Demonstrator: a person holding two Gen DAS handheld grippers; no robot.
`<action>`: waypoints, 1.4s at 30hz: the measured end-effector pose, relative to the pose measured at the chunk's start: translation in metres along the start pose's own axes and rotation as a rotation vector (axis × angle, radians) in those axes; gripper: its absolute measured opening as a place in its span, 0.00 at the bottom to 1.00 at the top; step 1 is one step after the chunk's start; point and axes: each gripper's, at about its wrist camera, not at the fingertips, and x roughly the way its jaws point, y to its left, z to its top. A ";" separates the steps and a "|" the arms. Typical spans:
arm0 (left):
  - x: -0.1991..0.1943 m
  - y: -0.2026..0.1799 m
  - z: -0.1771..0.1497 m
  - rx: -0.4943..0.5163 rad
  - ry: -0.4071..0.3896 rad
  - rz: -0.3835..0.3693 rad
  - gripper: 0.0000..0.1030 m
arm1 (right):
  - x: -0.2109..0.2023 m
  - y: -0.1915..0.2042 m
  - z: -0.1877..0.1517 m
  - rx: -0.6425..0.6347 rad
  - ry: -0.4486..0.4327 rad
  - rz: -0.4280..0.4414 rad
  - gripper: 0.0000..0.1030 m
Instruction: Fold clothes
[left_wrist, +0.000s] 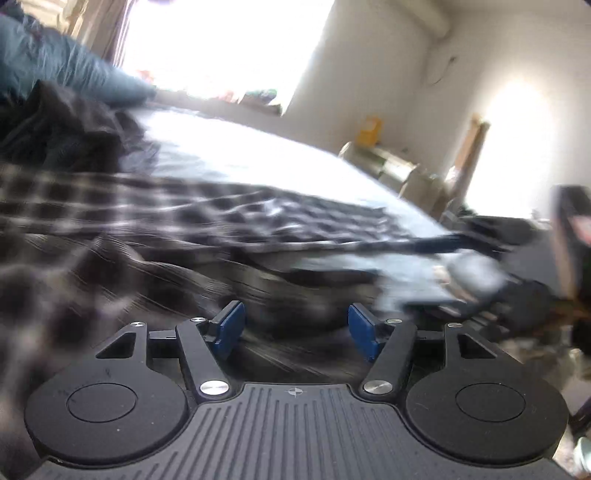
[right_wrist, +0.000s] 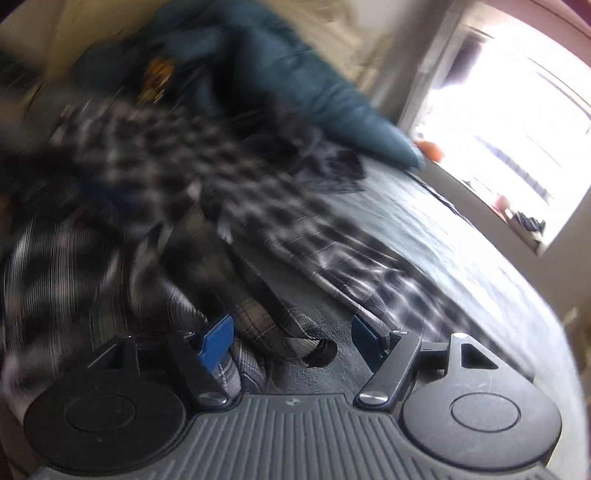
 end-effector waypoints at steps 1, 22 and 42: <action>0.008 0.008 0.007 -0.023 0.012 0.002 0.61 | 0.003 0.000 0.001 -0.049 0.014 0.015 0.71; 0.057 0.038 0.041 -0.112 0.089 -0.060 0.05 | 0.072 -0.021 -0.003 -0.378 0.101 0.188 0.29; -0.012 -0.135 0.141 0.125 -0.189 -0.213 0.02 | -0.194 -0.032 0.005 0.036 -0.216 -0.050 0.03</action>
